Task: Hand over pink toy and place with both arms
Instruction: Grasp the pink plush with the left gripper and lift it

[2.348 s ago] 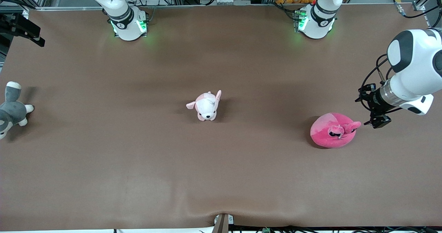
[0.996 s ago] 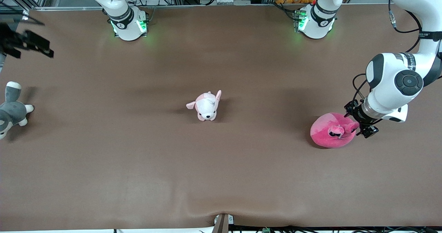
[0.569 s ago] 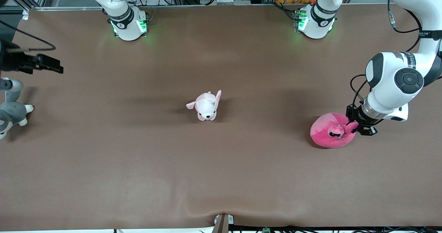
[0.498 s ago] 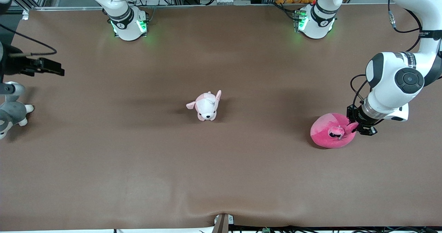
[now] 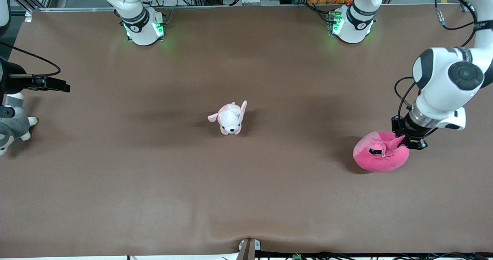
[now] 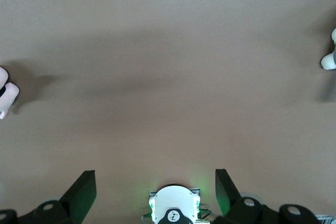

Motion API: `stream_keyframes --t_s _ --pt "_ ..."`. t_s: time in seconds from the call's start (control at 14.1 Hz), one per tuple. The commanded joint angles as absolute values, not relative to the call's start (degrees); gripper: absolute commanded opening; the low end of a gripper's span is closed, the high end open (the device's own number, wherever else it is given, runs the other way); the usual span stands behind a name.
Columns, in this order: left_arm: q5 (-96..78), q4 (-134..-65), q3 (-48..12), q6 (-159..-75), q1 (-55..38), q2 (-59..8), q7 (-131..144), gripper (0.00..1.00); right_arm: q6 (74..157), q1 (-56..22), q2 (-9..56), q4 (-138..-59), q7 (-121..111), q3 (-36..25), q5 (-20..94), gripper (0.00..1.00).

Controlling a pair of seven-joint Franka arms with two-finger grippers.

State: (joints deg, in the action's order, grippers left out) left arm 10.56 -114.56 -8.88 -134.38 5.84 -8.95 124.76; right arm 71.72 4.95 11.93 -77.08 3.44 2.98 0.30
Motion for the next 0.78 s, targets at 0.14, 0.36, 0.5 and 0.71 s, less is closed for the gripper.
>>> stream_keyframes --t_s 0.14,0.36,0.5,0.71 --pt "11.1 -112.6 -9.5 -126.4 5.8 -1.2 126.2 0.0 70.2 4.7 12.3 -75.5 11.3 3.9 1.3 1.0" --pt "10.9 -105.9 -11.2 -117.7 5.8 -1.2 126.1 0.0 68.2 2.6 12.1 -75.4 23.6 4.0 6.1 1.0" --pt "8.9 -101.9 -13.5 -113.1 5.9 -1.1 126.1 0.0 68.4 0.3 12.2 -75.2 40.5 4.0 14.0 1.0" --pt "4.2 -94.9 -14.7 -106.9 5.8 -1.2 126.3 0.0 70.7 -4.6 12.5 -75.1 54.9 4.0 19.6 1.0"
